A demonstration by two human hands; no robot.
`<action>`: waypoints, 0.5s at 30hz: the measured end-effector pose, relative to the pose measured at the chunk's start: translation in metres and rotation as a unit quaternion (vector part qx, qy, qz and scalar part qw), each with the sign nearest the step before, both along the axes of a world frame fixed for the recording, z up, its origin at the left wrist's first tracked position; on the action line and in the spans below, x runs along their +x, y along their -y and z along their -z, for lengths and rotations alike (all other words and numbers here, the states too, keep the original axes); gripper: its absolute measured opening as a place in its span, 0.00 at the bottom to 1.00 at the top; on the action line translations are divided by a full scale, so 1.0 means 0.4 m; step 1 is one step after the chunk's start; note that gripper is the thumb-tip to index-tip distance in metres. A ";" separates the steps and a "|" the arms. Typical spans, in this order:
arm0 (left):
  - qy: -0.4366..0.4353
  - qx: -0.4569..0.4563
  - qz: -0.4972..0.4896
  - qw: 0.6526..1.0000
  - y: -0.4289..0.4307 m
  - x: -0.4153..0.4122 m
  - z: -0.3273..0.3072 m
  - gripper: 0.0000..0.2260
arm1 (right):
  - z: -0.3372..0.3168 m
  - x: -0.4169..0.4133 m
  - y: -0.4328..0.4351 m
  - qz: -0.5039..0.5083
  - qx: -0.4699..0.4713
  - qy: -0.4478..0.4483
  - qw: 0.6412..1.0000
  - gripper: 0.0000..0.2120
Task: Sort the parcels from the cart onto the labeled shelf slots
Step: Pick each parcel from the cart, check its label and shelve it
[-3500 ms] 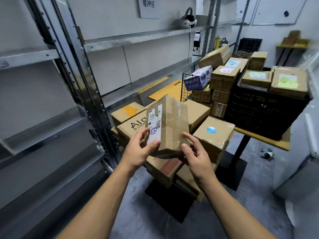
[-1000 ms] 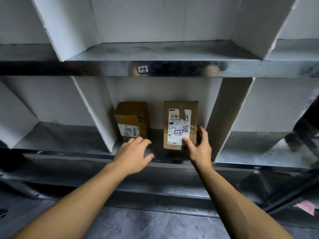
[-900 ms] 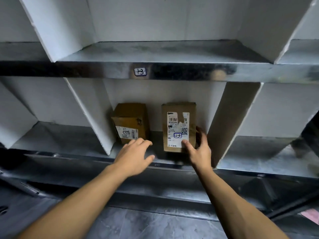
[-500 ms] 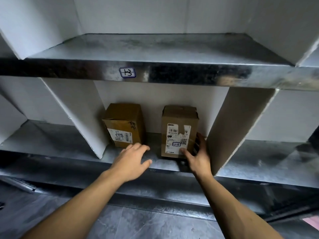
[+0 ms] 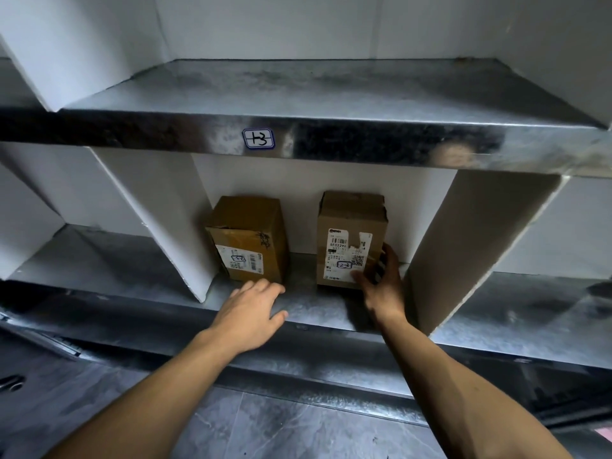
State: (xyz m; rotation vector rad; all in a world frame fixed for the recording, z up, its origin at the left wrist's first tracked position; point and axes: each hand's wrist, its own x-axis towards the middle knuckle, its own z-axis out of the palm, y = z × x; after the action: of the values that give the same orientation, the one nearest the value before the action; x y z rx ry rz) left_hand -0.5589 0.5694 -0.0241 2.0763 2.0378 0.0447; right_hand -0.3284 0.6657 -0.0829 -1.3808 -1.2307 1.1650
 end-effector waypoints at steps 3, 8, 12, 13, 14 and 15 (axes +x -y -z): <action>0.015 0.002 -0.008 1.000 0.015 -0.015 -0.002 0.22 | 0.003 0.001 0.002 -0.007 -0.005 0.013 1.000 0.36; 0.040 0.007 -0.006 0.999 0.052 -0.031 -0.012 0.22 | -0.020 -0.003 0.024 0.010 -0.024 0.055 0.998 0.32; 0.050 0.007 0.012 0.999 0.098 -0.041 -0.031 0.22 | -0.072 -0.010 0.068 0.026 -0.079 0.130 0.988 0.32; 0.048 0.006 0.019 0.999 0.111 -0.045 -0.038 0.22 | -0.087 -0.011 0.086 0.027 -0.106 0.161 0.981 0.31; 0.043 0.008 0.027 0.999 0.125 -0.048 -0.044 0.22 | -0.099 -0.012 0.108 0.028 -0.128 0.197 0.972 0.29; 0.037 0.013 0.036 0.999 0.139 -0.051 -0.050 0.22 | -0.106 -0.013 0.133 0.026 -0.140 0.233 0.962 0.29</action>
State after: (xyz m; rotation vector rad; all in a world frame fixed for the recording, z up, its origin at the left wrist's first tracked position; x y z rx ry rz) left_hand -0.5791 0.5136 -0.0040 2.1277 1.9281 0.1343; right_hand -0.3334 0.6127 -0.0404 -1.9705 -1.3750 1.0354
